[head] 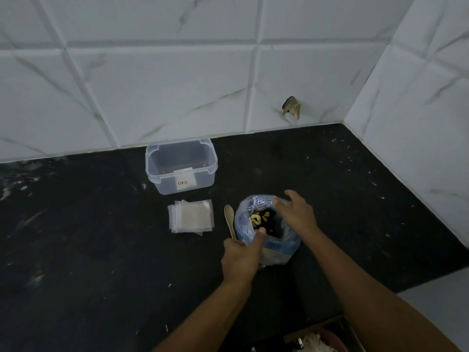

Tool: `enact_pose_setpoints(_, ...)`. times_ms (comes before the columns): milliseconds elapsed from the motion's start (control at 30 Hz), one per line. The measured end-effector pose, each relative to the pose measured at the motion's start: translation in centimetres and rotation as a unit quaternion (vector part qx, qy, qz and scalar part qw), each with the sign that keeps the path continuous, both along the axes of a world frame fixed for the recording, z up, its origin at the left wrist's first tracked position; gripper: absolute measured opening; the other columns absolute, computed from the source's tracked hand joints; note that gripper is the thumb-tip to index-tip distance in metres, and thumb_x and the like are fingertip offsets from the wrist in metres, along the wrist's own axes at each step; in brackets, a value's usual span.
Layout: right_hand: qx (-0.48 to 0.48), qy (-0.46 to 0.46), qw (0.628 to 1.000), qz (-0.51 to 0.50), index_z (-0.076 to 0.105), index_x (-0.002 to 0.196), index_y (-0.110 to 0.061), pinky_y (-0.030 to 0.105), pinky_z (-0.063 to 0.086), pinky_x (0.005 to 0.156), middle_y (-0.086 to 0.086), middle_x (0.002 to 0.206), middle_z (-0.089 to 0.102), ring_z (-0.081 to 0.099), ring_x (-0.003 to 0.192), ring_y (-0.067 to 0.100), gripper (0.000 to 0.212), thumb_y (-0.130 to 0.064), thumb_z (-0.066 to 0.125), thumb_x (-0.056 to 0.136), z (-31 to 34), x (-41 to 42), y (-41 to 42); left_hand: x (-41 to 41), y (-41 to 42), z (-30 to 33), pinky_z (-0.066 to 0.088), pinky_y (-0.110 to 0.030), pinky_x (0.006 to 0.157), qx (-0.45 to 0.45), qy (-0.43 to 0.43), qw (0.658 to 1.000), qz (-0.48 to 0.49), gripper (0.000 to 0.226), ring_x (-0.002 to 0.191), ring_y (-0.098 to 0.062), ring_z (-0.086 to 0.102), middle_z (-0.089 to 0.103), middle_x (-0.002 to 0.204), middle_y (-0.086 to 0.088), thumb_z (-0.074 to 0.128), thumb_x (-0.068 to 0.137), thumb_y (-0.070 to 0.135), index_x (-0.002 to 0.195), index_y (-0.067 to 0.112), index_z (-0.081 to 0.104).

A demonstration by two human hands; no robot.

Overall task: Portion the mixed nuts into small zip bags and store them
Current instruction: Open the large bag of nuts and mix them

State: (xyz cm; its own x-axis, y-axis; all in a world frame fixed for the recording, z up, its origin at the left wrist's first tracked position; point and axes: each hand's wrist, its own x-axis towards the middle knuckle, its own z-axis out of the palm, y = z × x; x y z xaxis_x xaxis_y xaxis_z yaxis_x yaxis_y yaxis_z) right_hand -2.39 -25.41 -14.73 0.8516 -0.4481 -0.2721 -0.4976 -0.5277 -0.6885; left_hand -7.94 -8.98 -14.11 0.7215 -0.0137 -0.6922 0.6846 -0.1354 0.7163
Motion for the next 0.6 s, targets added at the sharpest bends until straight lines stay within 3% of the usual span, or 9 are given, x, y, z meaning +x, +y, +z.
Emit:
enact_pose_setpoints(67, -0.025, 0.018, 1.0, 0.006, 0.063, 0.109, -0.016, 0.036, 0.049, 0.084, 0.006, 0.107, 0.065, 0.062, 0.102, 0.024, 0.028, -0.038, 0.058, 0.092, -0.2, 0.4, 0.0, 0.2, -0.7, -0.6, 0.046, -0.025, 0.049, -0.022, 0.033, 0.999, 0.022, 0.044, 0.075, -0.02, 0.064, 0.065, 0.102, -0.014, 0.072, 0.08, 0.05, 0.1, 0.017, 0.051)
enact_pose_setpoints(133, -0.014, 0.02, 1.0, 0.002, 0.062, 0.087, -0.017, 0.031, 0.046, 0.066, 0.003, 0.086, 0.064, 0.062, 0.081, 0.018, 0.018, -0.034, 0.059, 0.092, -0.1, 0.5, -0.2, 0.6, -0.8, -0.8, 0.053, -0.029, 0.055, -0.049, 0.064, 0.995, 0.059, 0.035, 0.077, -0.023, 0.066, 0.065, 0.101, -0.016, 0.071, 0.084, 0.037, 0.103, 0.013, 0.054)
enact_pose_setpoints(267, 0.024, 0.0, 0.999, -0.035, 0.063, 0.095, -0.015, 0.031, 0.046, 0.07, 0.003, 0.09, 0.064, 0.061, 0.084, 0.018, 0.016, -0.029, 0.059, 0.091, -0.5, -0.1, -0.6, 1.1, -1.0, -1.2, 0.057, -0.036, 0.063, -0.082, 0.102, 0.986, 0.107, 0.047, 0.095, -0.029, 0.063, 0.057, 0.11, -0.013, 0.072, 0.083, 0.041, 0.112, 0.016, 0.046)
enact_pose_setpoints(367, 0.059, -0.009, 0.996, -0.059, 0.06, 0.094, -0.016, 0.034, 0.048, 0.068, 0.002, 0.089, 0.062, 0.06, 0.08, 0.017, 0.011, -0.027, 0.058, 0.091, -0.9, -0.5, -0.7, 1.2, -2.1, -1.8, 0.06, -0.043, 0.075, -0.036, 0.093, 0.989, 0.107, 0.056, 0.096, -0.029, 0.062, 0.056, 0.113, -0.012, 0.077, 0.077, 0.042, 0.115, 0.015, 0.046)
enact_pose_setpoints(467, 0.076, -0.025, 0.992, -0.093, 0.058, 0.089, -0.015, 0.033, 0.049, 0.064, 0.004, 0.087, 0.061, 0.057, 0.075, 0.016, 0.008, -0.022, 0.056, 0.092, -0.7, -0.5, -1.1, 1.4, -2.3, -2.1, 0.06, -0.044, 0.079, -0.027, 0.079, 0.99, 0.116, 0.031, 0.091, -0.028, 0.066, 0.063, 0.106, -0.013, 0.069, 0.085, 0.021, 0.113, 0.012, 0.057)
enact_pose_setpoints(600, 0.145, -0.022, 0.972, -0.185, 0.06, 0.092, -0.009, 0.04, 0.052, 0.077, 0.015, 0.097, 0.064, 0.062, 0.09, 0.028, 0.004, -0.011, 0.057, 0.091, -0.9, -1.3, -2.8, 3.1, -0.1, -1.6, 0.057, -0.036, 0.072, -0.145, 0.131, 0.964, 0.181, 0.006, 0.088, -0.027, 0.067, 0.064, 0.099, -0.018, 0.057, 0.093, 0.005, 0.098, 0.008, 0.06)
